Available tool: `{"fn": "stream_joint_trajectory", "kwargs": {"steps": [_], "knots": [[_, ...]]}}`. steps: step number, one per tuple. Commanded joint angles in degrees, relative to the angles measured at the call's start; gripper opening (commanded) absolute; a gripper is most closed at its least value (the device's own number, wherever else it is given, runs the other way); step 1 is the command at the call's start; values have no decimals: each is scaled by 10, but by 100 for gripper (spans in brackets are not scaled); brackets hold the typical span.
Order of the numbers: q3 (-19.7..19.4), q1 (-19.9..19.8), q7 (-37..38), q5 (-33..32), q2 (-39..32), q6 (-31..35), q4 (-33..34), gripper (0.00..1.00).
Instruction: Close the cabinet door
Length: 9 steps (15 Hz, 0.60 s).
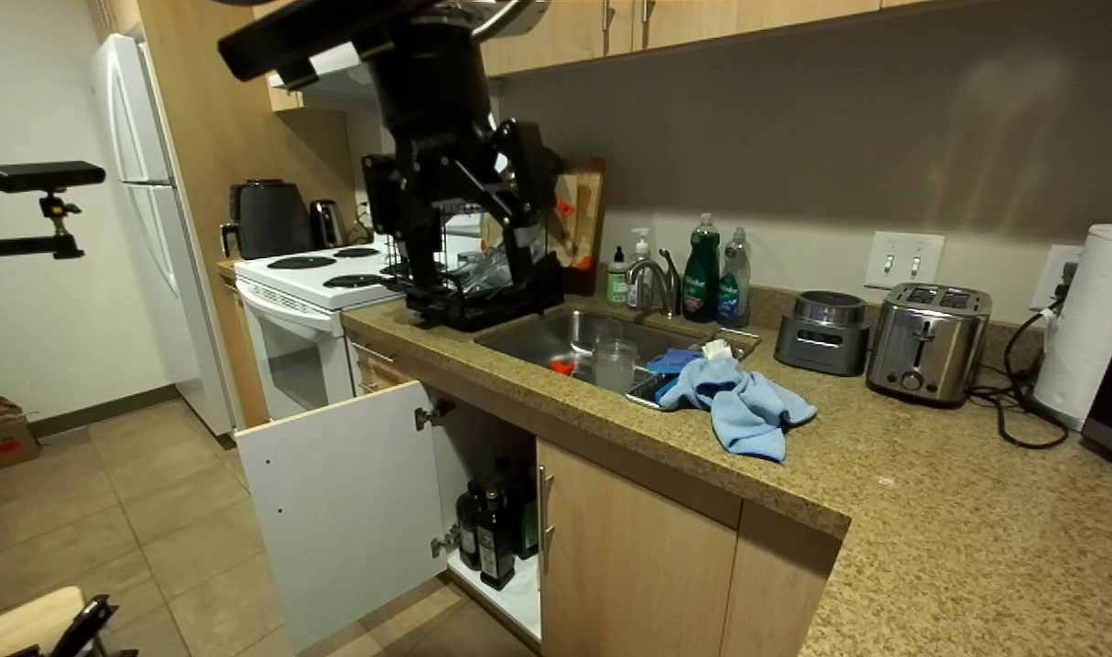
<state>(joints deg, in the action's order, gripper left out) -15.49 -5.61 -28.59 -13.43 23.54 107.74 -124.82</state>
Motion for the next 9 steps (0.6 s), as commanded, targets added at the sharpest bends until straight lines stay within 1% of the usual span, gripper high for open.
{"fn": "stream_joint_trajectory", "kwargs": {"steps": [1,5,9], "knots": [[9,-3,9,-2,-11,15,-5,100],[27,9,32,10,-35,39,-20,100],[58,26,76,28,-67,70,-36,100]]}}
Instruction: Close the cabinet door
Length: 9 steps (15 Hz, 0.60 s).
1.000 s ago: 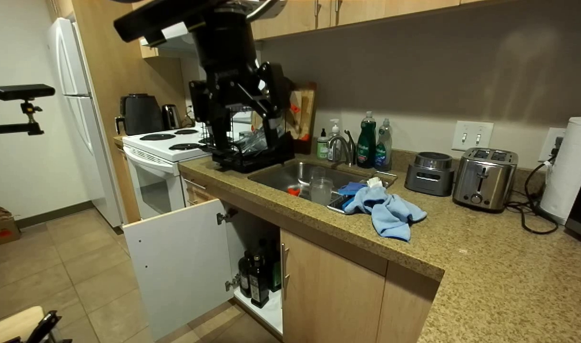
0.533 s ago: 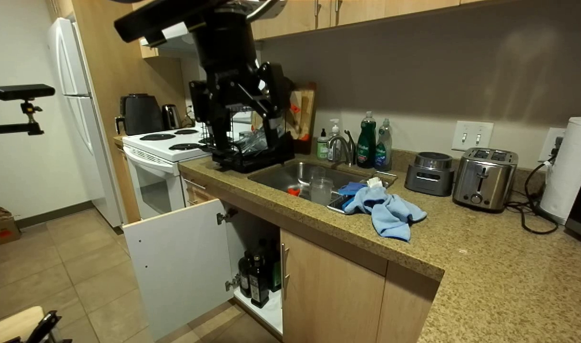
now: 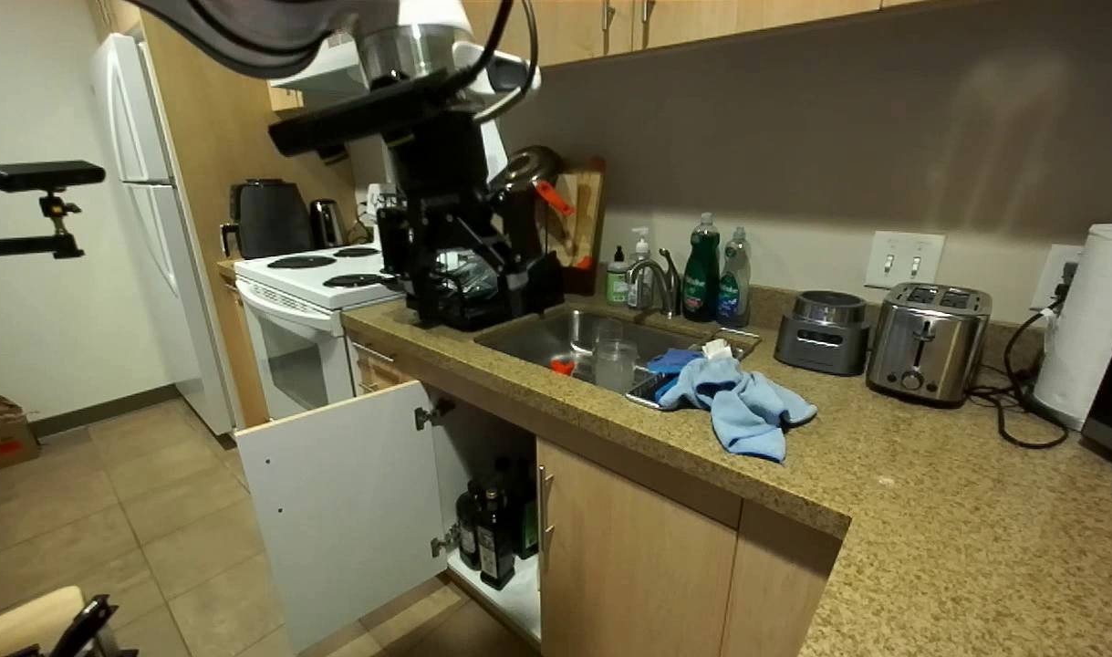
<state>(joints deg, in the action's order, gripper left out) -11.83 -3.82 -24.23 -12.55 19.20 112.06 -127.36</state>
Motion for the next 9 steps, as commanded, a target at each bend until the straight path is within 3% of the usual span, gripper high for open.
{"fn": "stream_joint_trajectory", "kwargs": {"steps": [1,9], "knots": [[29,14,42,27,-32,33,-14,100],[106,62,127,94,-105,78,-34,100]]}}
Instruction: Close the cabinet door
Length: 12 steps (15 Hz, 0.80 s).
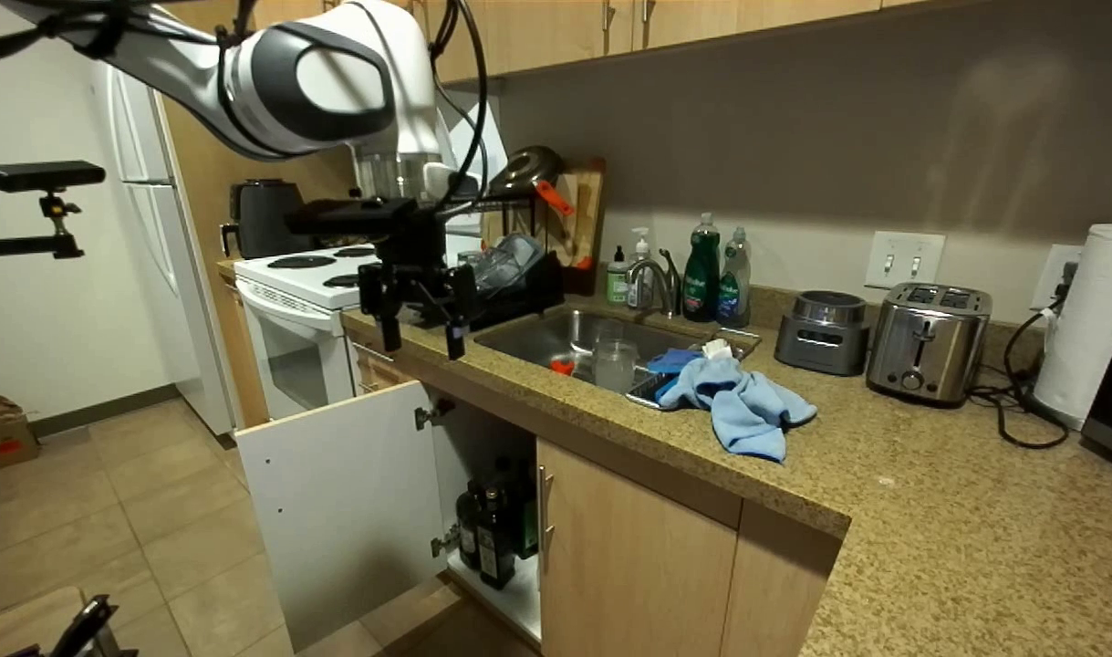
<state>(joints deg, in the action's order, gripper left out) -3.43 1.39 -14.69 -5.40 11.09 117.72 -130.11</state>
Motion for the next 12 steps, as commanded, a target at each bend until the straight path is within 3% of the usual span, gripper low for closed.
{"fn": "stream_joint_trajectory", "kwargs": {"steps": [1,12], "knots": [[31,15,44,26,-33,26,-7,100],[117,74,207,8,-110,113,-22,100]]}}
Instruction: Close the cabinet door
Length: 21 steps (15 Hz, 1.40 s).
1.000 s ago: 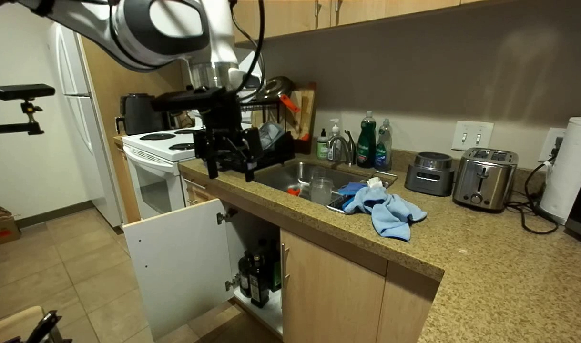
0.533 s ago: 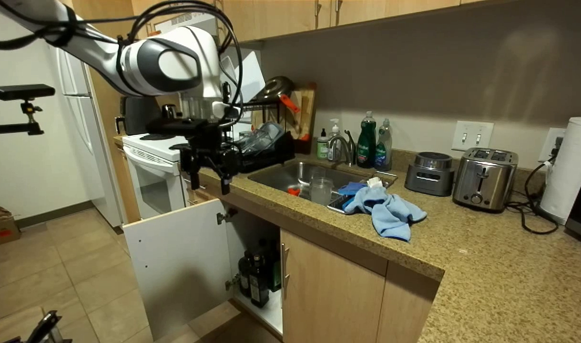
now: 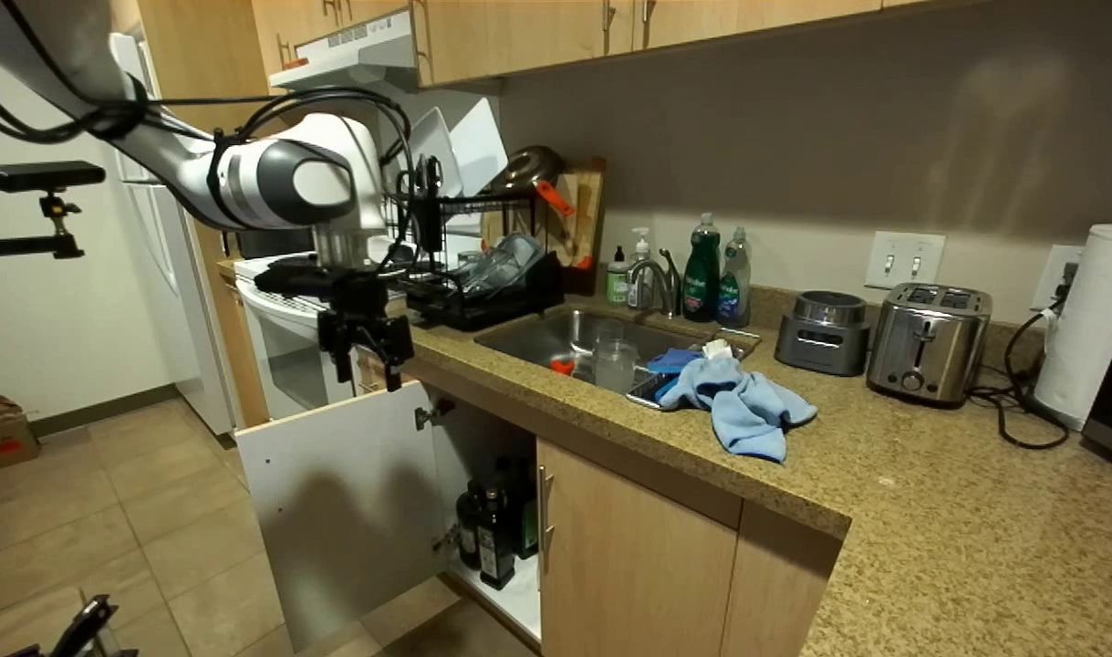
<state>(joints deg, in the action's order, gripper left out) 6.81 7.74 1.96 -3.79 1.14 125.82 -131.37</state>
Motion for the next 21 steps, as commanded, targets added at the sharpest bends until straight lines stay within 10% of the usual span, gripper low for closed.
{"fn": "stream_joint_trajectory", "kwargs": {"steps": [1,21], "knots": [[20,15,47,-7,-16,39,-8,100],[48,159,221,-70,-206,123,118,100]]}}
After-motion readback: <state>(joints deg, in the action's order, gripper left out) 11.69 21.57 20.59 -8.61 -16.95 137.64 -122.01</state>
